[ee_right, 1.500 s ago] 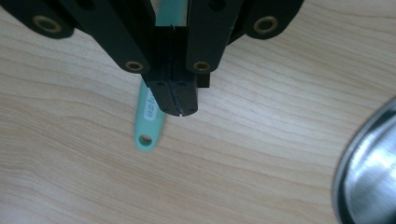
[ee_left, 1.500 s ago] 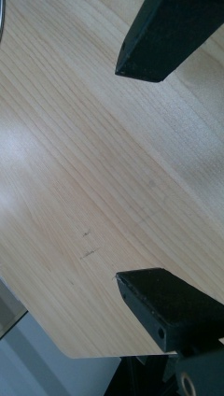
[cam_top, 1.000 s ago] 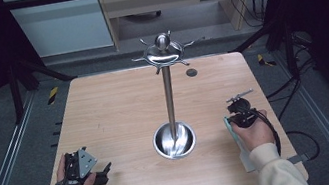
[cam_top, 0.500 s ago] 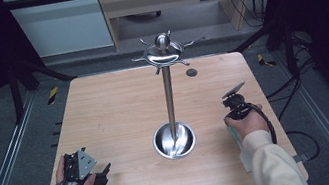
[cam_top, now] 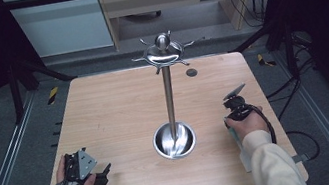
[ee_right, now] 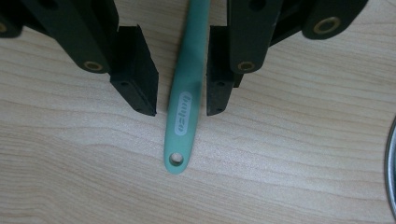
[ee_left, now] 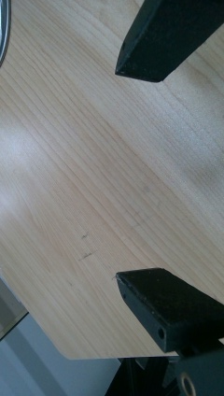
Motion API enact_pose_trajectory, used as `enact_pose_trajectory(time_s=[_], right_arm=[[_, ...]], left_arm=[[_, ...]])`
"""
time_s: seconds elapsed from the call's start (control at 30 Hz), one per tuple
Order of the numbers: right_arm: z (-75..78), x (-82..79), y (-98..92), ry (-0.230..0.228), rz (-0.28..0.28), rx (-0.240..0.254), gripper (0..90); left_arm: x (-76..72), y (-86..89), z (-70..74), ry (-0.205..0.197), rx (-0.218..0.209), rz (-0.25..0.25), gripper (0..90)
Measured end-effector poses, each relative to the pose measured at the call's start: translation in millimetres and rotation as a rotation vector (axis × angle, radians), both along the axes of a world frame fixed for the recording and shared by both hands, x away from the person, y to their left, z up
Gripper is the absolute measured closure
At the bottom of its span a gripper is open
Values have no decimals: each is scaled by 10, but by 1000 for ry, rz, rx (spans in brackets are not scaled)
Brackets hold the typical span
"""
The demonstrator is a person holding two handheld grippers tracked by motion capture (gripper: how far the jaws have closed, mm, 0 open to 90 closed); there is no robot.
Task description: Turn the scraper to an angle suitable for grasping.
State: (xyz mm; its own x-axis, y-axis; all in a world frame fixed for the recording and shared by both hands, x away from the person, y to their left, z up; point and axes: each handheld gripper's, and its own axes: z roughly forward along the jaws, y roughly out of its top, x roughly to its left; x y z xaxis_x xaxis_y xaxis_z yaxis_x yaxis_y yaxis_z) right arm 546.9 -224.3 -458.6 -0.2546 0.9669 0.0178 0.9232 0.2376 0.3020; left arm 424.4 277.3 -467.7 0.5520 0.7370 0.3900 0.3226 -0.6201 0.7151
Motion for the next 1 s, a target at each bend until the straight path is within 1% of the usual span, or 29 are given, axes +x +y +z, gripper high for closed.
enact_pose_trajectory(time_s=[0.43, 0.47, 0.8, 0.87, 1.0], right_arm=[[-31, 18, 34, 15, -1, -9, 655], [-35, 22, 41, 19, 3, -13, 657], [-62, 37, 52, 27, 0, -17, 679], [-62, 37, 54, 35, -8, -16, 687], [-79, 36, 55, 33, -10, -20, 696]], left_arm=[[1, 0, -5, -1, -10, 0, 27], [1, 3, 0, 1, 0, -1, 27], [2, -1, -3, 2, 0, -2, 27], [2, -3, -2, 1, 1, -3, 27], [2, -6, -4, 2, 2, -4, 27]])
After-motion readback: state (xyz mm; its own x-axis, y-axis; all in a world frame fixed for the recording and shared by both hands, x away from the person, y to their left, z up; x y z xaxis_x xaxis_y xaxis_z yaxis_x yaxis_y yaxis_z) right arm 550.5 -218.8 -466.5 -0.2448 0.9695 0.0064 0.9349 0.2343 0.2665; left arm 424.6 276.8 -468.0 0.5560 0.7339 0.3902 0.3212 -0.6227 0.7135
